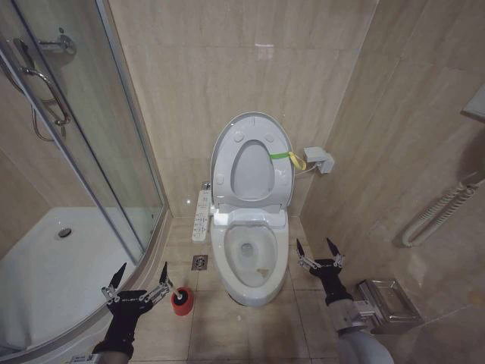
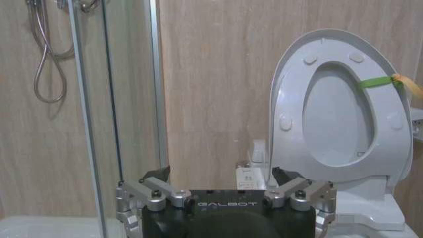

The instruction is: Open the toilet lid, clean the toilet bowl with a toilet brush, close the toilet lid, and flush.

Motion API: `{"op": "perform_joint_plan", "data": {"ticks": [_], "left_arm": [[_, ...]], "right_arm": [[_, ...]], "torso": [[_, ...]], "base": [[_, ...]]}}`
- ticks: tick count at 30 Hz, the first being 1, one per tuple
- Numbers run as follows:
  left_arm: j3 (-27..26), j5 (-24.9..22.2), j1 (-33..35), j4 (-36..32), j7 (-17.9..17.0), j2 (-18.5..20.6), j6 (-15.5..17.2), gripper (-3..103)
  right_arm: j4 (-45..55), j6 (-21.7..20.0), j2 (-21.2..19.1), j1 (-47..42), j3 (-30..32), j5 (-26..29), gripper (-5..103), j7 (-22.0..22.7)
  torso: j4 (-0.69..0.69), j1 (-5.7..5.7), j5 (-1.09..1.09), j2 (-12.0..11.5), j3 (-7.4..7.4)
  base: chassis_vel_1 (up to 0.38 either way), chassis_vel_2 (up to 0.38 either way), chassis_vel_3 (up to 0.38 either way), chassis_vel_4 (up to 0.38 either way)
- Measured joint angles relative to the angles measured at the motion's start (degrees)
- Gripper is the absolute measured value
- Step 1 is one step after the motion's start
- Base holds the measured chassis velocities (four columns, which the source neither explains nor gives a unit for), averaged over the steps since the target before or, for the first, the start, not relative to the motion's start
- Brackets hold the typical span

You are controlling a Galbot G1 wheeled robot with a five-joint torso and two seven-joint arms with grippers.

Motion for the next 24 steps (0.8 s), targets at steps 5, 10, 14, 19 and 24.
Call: {"op": "perform_joint_plan", "data": {"ticks": [5, 10, 14, 19, 24], "left_arm": [[0.0, 0.0, 0.0, 0.0, 0.0, 0.0, 0.0, 100], [0.0, 0.0, 0.0, 0.0, 0.0, 0.0, 0.0, 100], [0.0, 0.0, 0.0, 0.0, 0.0, 0.0, 0.0, 100], [0.0, 0.0, 0.0, 0.0, 0.0, 0.0, 0.0, 100], [0.0, 0.0, 0.0, 0.0, 0.0, 0.0, 0.0, 100]], "right_arm": [[0.0, -0.2, 0.0, 0.0, 0.0, -0.1, 100, 0.1], [0.1, -0.2, 0.0, 0.0, 0.0, -0.2, 100, 0.2], [0.1, -0.2, 0.0, 0.0, 0.0, -0.2, 100, 0.2], [0.1, -0.2, 0.0, 0.0, 0.0, -0.2, 100, 0.2], [0.1, -0.2, 0.0, 0.0, 0.0, -0.2, 100, 0.2]], "torso": [[0.00, 0.00, 0.00, 0.0, 0.00], [0.00, 0.00, 0.00, 0.0, 0.00], [0.00, 0.00, 0.00, 0.0, 0.00], [0.00, 0.00, 0.00, 0.0, 0.00], [0.00, 0.00, 0.00, 0.0, 0.00]], "base": [[0.000, 0.000, 0.000, 0.000], [0.000, 0.000, 0.000, 0.000], [0.000, 0.000, 0.000, 0.000], [0.000, 0.000, 0.000, 0.000], [0.000, 0.000, 0.000, 0.000]]}}
